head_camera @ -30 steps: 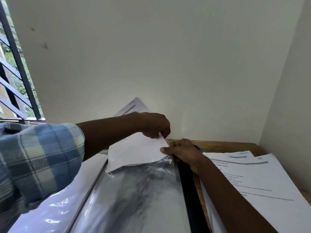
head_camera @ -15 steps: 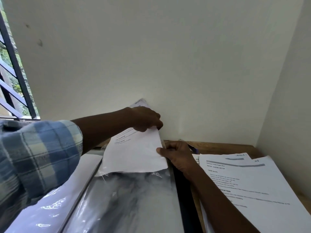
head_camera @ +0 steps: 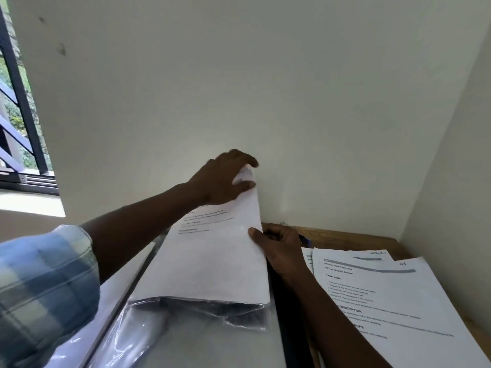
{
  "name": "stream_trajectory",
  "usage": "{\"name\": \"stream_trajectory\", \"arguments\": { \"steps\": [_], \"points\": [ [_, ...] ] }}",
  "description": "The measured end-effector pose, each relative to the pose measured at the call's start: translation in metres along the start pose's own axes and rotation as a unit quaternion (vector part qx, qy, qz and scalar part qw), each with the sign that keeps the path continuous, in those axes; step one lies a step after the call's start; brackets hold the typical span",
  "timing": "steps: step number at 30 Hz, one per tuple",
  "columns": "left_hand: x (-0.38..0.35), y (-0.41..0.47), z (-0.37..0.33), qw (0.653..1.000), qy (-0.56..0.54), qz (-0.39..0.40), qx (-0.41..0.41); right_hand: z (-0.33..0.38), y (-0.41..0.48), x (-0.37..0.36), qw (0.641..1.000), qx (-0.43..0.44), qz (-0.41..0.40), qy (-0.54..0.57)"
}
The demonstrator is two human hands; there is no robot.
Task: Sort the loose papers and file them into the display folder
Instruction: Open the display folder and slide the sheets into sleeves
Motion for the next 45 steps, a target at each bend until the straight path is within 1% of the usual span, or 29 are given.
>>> {"name": "stream_trajectory", "arguments": {
  "steps": [1,2,4,5,7,9,11,13,15,17,20,25,27,29,31,34,35,36,38,41,43,45],
  "points": [
    [0.001,-0.007,0.018,0.998,-0.01,-0.017,0.052,0.0,-0.001,0.0,1.0,0.001,0.003,0.011],
    [-0.004,-0.014,0.034,0.995,-0.021,-0.003,0.1,0.001,-0.002,0.0,1.0,0.002,0.007,0.019],
    [-0.023,-0.026,0.054,0.983,-0.039,0.073,0.162,0.001,-0.002,-0.002,1.0,0.002,0.013,0.025],
    [-0.033,-0.03,0.057,0.979,-0.045,0.11,0.167,0.002,-0.003,-0.002,1.0,0.002,0.016,0.019],
    [-0.044,-0.033,0.055,0.975,-0.05,0.16,0.146,0.001,-0.003,0.0,1.0,-0.002,0.009,0.003],
    [-0.048,-0.034,0.051,0.975,-0.05,0.173,0.127,0.0,-0.003,0.002,1.0,-0.01,-0.003,-0.002],
    [-0.047,-0.031,0.051,0.98,-0.051,0.152,0.12,0.0,-0.001,0.003,1.0,-0.015,-0.014,-0.002],
    [-0.039,-0.025,0.052,0.984,-0.06,0.115,0.125,0.0,0.001,0.005,1.0,-0.018,-0.022,0.0],
    [-0.03,-0.019,0.055,0.98,-0.111,0.073,0.146,0.0,0.002,0.004,1.0,-0.02,-0.019,0.008],
    [-0.028,-0.015,0.056,0.974,-0.159,0.058,0.153,-0.003,0.004,0.005,1.0,-0.023,-0.017,0.012],
    [-0.047,-0.018,0.051,0.966,-0.188,0.089,0.152,-0.004,0.006,0.006,0.999,-0.022,-0.024,0.007],
    [-0.081,-0.033,0.041,0.933,-0.285,0.143,0.167,-0.01,0.013,0.013,0.997,-0.026,-0.063,-0.025],
    [-0.084,-0.037,0.035,0.933,-0.281,0.164,0.157,-0.011,0.015,0.015,0.996,-0.026,-0.074,-0.036],
    [-0.08,-0.038,0.03,0.948,-0.241,0.16,0.136,-0.011,0.015,0.016,0.995,-0.023,-0.086,-0.048],
    [-0.069,-0.039,0.03,0.967,-0.191,0.121,0.119,-0.01,0.016,0.016,0.994,-0.024,-0.092,-0.053],
    [-0.051,-0.042,0.031,0.98,-0.156,0.035,0.122,-0.009,0.015,0.015,0.994,-0.022,-0.093,-0.056],
    [-0.048,-0.042,0.03,0.982,-0.145,0.019,0.119,-0.008,0.016,0.016,0.994,-0.02,-0.094,-0.058],
    [-0.046,-0.043,0.028,0.983,-0.139,0.021,0.116,-0.008,0.015,0.016,0.993,-0.02,-0.095,-0.061],
    [-0.051,-0.048,0.023,0.978,-0.156,0.069,0.122,-0.007,0.015,0.017,0.992,-0.022,-0.099,-0.07],
    [-0.068,-0.061,0.013,0.948,-0.238,0.16,0.14,0.0,0.013,0.018,0.988,-0.009,-0.123,-0.098],
    [-0.072,-0.069,0.005,0.937,-0.255,0.186,0.148,0.003,0.012,0.02,0.984,-0.005,-0.135,-0.117],
    [-0.072,-0.072,-0.001,0.937,-0.249,0.19,0.152,0.006,0.011,0.02,0.983,0.0,-0.136,-0.124]
  ]
}}
Point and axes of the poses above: each hand's wrist, its own y-axis towards the middle knuckle, its own x-axis out of the back of the hand, z = x × y, the point moved 10 cm from there along y, towards the middle knuckle, and after that the axes turned 10 degrees about -x, right-handed, at the moved point
